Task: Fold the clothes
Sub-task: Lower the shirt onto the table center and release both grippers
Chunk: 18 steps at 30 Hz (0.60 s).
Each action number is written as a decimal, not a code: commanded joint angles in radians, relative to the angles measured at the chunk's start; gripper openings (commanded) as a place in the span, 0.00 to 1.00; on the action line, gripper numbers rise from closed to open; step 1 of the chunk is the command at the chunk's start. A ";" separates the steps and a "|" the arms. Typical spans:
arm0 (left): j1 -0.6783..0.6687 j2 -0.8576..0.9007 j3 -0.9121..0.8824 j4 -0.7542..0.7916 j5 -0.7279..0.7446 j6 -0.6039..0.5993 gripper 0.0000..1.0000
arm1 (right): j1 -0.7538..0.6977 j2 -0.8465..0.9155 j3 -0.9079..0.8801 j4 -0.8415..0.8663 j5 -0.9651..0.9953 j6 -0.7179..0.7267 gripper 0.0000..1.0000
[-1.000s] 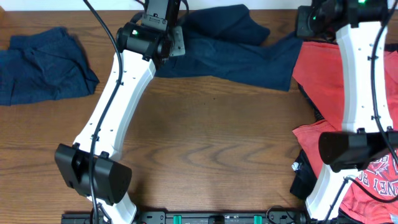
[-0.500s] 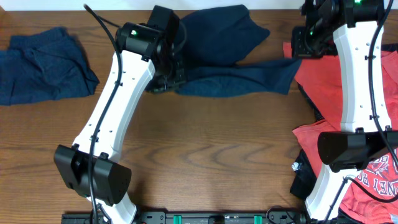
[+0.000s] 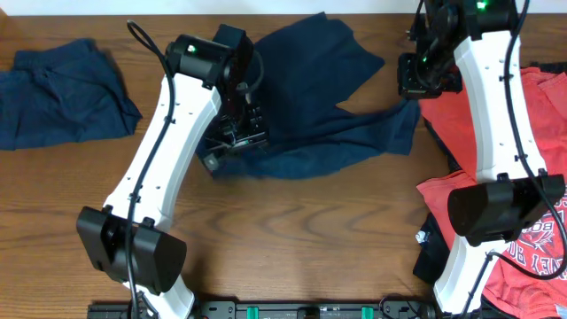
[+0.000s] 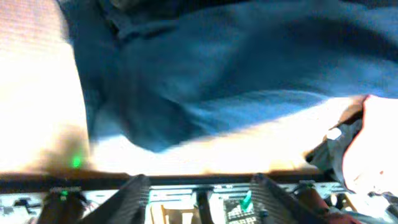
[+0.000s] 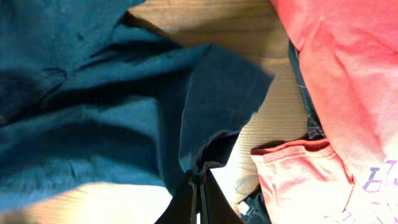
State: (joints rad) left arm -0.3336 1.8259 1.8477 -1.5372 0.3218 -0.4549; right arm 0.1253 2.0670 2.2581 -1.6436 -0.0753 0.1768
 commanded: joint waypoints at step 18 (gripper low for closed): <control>0.008 -0.016 -0.379 0.287 -0.032 0.004 0.61 | 0.002 -0.011 -0.381 0.255 -0.011 -0.105 0.05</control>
State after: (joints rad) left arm -0.3336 1.8233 1.5188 -1.2881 0.3077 -0.4557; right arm 0.1249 2.0663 1.9530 -1.4246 -0.0765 0.1219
